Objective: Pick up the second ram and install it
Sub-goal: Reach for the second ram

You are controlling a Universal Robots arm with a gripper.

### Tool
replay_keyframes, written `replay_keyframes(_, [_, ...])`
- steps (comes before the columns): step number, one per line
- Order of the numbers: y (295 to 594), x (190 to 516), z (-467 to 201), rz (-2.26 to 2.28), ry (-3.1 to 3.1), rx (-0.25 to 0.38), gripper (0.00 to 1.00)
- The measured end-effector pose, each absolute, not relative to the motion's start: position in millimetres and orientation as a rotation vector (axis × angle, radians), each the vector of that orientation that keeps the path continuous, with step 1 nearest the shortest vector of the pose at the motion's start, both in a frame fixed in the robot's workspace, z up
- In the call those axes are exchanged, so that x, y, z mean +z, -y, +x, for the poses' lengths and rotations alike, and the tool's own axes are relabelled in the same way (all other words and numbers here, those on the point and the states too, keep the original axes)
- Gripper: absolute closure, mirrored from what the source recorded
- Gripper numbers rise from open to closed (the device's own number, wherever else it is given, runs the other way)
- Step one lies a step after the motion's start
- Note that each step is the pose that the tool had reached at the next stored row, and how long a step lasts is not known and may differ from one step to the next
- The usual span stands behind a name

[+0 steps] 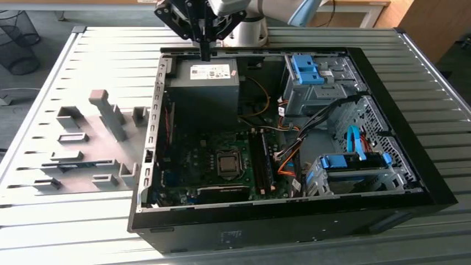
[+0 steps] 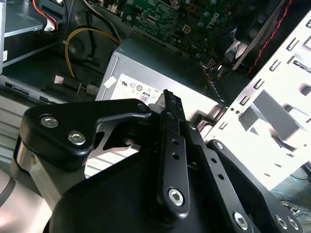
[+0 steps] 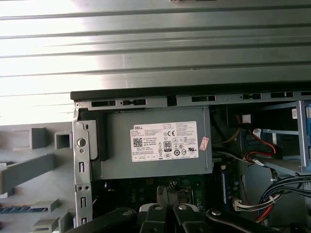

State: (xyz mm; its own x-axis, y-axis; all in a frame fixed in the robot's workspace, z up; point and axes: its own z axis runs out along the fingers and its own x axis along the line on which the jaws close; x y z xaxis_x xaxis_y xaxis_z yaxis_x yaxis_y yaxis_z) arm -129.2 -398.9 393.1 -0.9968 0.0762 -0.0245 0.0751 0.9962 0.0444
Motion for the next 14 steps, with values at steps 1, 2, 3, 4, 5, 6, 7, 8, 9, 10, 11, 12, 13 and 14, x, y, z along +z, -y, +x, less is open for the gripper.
replay_keyframes(1, [398.9, 393.1, -129.5, 0.118, -3.112, 0.068, 0.9])
replay_keyframes(2, [398.9, 393.0, -129.7, 0.118, -3.112, 0.068, 0.9])
replay_keyframes(3, [398.9, 393.0, -130.0, 0.118, -3.112, 0.068, 0.9])
replay_keyframes(4, [398.9, 392.9, -130.4, 0.118, -3.112, 0.068, 0.9])
replay_keyframes(5, [398.9, 392.9, -130.7, 0.118, -3.112, 0.068, 0.9])
replay_keyframes(6, [398.9, 392.9, -130.9, 0.118, -3.113, 0.068, 0.9])
replay_keyframes(7, [398.9, 392.9, -131.2, 0.118, -3.113, 0.068, 0.9])
replay_keyframes(8, [398.9, 392.8, -131.5, 0.118, -3.112, 0.068, 0.9])
replay_keyframes(9, [398.9, 392.8, -131.8, 0.118, -3.112, 0.068, 0.9])
replay_keyframes(10, [398.9, 392.7, -132.1, 0.118, -3.112, 0.068, 0.9])
replay_keyframes(11, [398.9, 392.7, -132.3, 0.118, -3.113, 0.068, 0.9])
replay_keyframes(12, [398.9, 392.6, -132.6, 0.118, -3.112, 0.068, 0.9])
replay_keyframes(13, [398.9, 392.6, -132.9, 0.118, -3.112, 0.068, 0.9])
replay_keyframes(14, [398.9, 392.5, -133.2, 0.118, -3.112, 0.068, 0.9])
